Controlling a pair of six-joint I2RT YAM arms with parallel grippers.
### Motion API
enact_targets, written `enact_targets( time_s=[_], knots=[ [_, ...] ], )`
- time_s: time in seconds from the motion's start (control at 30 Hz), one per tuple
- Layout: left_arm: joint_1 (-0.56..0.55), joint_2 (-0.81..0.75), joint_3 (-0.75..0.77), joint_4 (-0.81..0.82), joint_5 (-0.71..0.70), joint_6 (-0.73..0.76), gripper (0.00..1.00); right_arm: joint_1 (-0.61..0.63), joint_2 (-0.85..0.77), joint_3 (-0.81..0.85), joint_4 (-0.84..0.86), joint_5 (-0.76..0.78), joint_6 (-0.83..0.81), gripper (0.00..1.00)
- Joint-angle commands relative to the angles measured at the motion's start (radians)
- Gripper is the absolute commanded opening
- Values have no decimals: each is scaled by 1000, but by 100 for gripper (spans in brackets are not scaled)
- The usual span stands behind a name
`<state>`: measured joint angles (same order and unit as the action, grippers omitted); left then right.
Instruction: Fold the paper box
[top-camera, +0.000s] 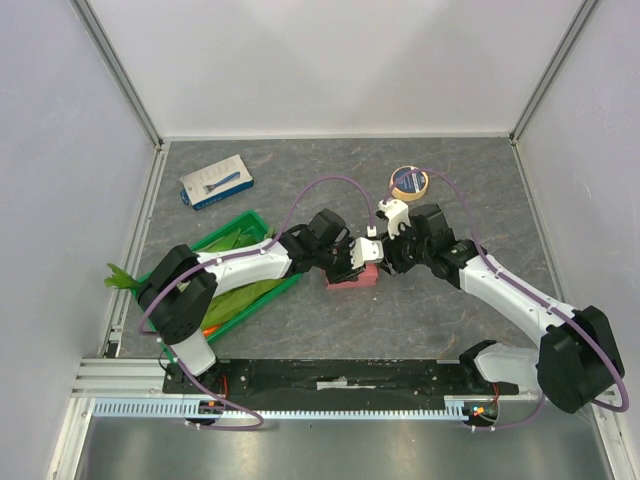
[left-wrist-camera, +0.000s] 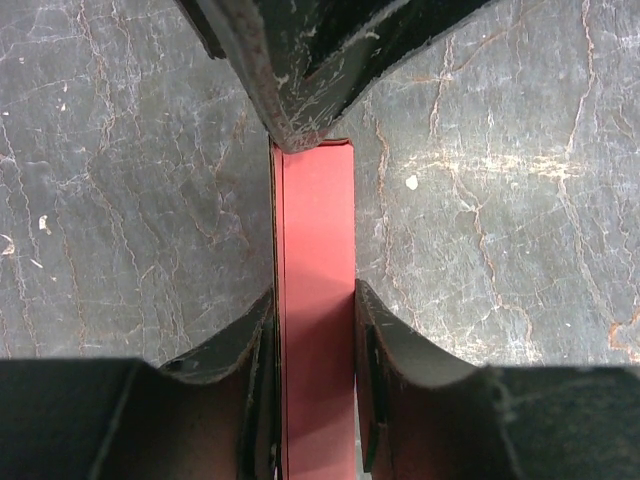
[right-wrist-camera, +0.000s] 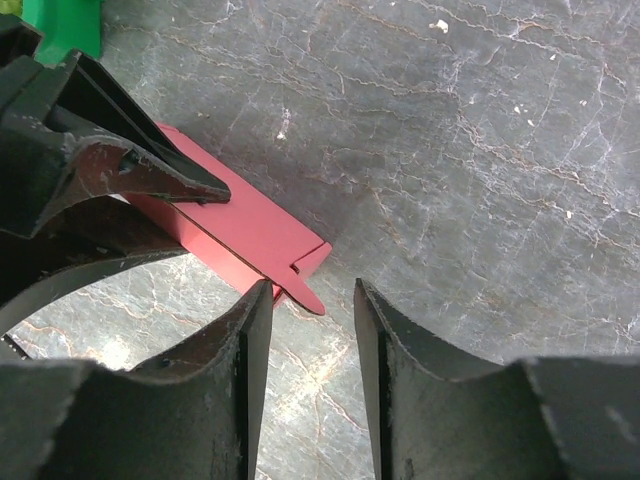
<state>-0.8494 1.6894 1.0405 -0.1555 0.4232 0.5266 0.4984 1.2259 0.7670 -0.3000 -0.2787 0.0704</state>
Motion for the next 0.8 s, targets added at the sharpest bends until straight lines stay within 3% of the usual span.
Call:
enact_targets(
  time_s=[0.0,0.27,0.6,0.77],
  knots=[
    [0,-33,4,40,5,23,27,42,-3,26,-11,10,-47,44],
    [0,-37,-16,79,-17,9,27,43,-5,14,1,-25,9,30],
    [-8,-57,-59,152,-40,-14,27,52,-16,0,65,-53,202,1],
    [-20,-59,-62,152,-52,-16,27,58,-25,-9,79,4,337,0]
  ],
)
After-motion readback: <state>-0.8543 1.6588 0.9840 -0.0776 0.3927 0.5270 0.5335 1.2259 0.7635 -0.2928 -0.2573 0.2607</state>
